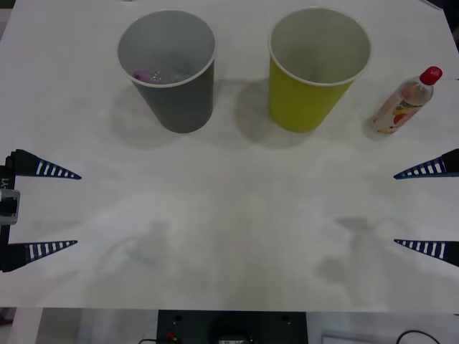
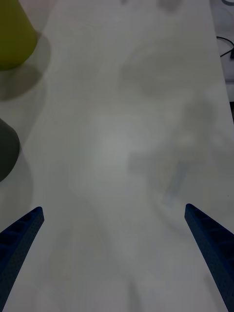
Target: Put the can into the green bin and the plastic bottle into the gray bin
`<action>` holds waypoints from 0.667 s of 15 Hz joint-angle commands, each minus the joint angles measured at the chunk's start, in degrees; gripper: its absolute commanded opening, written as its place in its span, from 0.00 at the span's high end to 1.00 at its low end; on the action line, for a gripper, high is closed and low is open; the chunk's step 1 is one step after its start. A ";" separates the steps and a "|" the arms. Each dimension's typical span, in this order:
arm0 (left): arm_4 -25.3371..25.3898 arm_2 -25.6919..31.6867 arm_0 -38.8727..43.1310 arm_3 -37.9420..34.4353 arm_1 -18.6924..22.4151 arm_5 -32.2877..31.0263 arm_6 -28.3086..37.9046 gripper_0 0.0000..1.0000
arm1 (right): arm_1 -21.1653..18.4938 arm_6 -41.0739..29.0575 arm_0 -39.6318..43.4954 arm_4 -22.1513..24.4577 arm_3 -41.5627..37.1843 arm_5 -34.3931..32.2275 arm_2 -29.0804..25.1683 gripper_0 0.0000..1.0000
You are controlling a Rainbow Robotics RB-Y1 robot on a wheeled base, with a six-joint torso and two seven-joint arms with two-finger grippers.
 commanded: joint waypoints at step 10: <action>0.00 0.00 0.00 0.00 0.00 0.00 0.00 0.00 | -0.92 -1.68 1.44 -0.91 -0.49 6.20 0.85 0.00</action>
